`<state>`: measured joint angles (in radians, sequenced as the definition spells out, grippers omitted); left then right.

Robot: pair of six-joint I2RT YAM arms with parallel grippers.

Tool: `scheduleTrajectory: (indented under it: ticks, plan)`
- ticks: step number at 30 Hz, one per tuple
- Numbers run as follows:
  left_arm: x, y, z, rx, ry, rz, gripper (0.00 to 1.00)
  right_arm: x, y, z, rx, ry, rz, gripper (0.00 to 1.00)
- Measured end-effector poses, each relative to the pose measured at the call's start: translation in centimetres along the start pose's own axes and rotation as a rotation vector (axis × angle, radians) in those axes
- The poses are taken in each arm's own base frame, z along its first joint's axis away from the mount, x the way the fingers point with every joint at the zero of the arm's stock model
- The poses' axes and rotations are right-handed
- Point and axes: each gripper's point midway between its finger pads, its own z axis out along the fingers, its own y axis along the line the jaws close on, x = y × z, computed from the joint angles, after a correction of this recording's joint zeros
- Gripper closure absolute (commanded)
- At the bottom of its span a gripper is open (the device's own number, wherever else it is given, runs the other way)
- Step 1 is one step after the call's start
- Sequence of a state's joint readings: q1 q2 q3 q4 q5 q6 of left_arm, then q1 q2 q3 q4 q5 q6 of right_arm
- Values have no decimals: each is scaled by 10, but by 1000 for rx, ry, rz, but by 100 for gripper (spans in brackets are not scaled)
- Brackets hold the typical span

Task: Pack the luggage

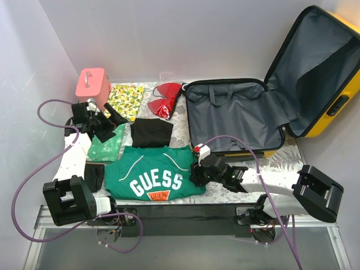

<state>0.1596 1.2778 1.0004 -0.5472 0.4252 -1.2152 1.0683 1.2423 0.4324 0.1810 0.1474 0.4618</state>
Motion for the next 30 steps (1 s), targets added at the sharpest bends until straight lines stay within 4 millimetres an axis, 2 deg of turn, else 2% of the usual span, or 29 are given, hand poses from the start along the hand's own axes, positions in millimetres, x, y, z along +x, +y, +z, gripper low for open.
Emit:
scheduleTrajectory:
  ticks: [3, 7, 10, 14, 16, 18, 21, 25, 27, 30]
  plan:
    - [-2, 26, -2, -43, 19, -109, 2, -8, 9, 2, -35, -4, -16, 98]
    - [-3, 41, -6, -78, 26, -162, 3, -41, 29, -1, -94, -52, -65, 99]
    - [3, 44, -6, -93, 44, -177, 9, -87, 48, -9, -123, -129, -134, 99]
    - [14, 60, -8, -166, 65, -205, 14, -134, 62, -18, -115, -217, -204, 99]
    - [22, 70, -9, -211, 84, -216, 16, -145, 59, -21, -85, -238, -231, 99]
    - [32, 79, -11, -248, 110, -228, 20, -146, 49, -21, -40, -234, -249, 99]
    - [45, 87, -13, -278, 150, -238, 23, -144, 24, -20, 36, -204, -249, 99]
    - [62, 95, -14, -302, 196, -249, 29, -152, -13, -22, 140, -200, -221, 99]
    - [72, 100, -13, -312, 226, -258, 29, -155, -21, -24, 164, -198, -218, 99]
    - [82, 101, -11, -317, 261, -253, 30, -157, -22, -27, 170, -199, -230, 99]
